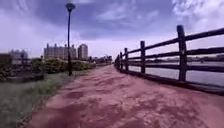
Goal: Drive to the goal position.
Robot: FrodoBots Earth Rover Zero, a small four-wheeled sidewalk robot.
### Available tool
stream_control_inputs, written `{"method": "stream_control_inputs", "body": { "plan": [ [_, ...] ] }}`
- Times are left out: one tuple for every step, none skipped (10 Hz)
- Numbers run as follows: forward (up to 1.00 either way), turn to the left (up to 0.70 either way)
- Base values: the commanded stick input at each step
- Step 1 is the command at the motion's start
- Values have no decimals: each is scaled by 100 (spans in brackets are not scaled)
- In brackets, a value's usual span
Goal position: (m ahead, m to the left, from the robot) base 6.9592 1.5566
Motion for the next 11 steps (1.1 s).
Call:
{"method": "stream_control_inputs", "body": {
  "plan": [
    [100,34],
    [100,34],
    [100,18],
    [100,2],
    [100,0],
    [100,0],
    [100,0],
    [100,0],
    [100,0],
    [100,0],
    [100,0]
  ]
}}
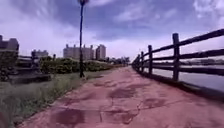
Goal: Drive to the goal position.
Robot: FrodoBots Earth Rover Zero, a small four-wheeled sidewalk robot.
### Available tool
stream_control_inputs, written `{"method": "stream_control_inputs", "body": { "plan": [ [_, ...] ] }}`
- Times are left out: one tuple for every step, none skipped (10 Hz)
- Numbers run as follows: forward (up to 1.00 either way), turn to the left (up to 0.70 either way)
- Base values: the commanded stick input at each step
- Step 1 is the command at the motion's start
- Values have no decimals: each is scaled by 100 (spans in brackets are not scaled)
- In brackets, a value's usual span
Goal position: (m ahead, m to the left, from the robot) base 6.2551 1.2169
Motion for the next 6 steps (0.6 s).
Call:
{"method": "stream_control_inputs", "body": {
  "plan": [
    [100,0],
    [100,0],
    [100,0],
    [100,0],
    [100,0],
    [100,0]
  ]
}}
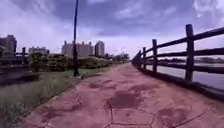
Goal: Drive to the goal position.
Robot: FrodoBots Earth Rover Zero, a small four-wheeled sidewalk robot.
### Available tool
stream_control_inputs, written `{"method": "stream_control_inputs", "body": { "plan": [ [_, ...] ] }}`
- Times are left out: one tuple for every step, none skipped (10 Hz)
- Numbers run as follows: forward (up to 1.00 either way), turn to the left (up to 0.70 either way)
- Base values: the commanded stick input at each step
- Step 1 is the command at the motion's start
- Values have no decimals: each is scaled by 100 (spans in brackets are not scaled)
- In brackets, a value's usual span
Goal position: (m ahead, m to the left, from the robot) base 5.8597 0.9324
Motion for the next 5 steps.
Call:
{"method": "stream_control_inputs", "body": {
  "plan": [
    [100,0],
    [100,0],
    [100,0],
    [100,0],
    [100,0]
  ]
}}
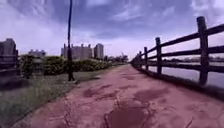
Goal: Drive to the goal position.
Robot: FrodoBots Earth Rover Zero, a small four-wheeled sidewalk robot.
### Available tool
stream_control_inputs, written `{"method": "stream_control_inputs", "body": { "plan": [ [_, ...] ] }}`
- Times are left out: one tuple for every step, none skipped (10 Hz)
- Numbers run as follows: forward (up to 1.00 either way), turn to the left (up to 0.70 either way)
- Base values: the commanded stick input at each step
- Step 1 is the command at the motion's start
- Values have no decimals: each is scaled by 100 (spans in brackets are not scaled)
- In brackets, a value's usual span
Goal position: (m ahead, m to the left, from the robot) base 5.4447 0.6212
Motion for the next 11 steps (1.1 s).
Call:
{"method": "stream_control_inputs", "body": {
  "plan": [
    [100,0],
    [100,0],
    [100,0],
    [100,0],
    [100,0],
    [100,0],
    [100,0],
    [100,0],
    [100,0],
    [100,0],
    [100,0]
  ]
}}
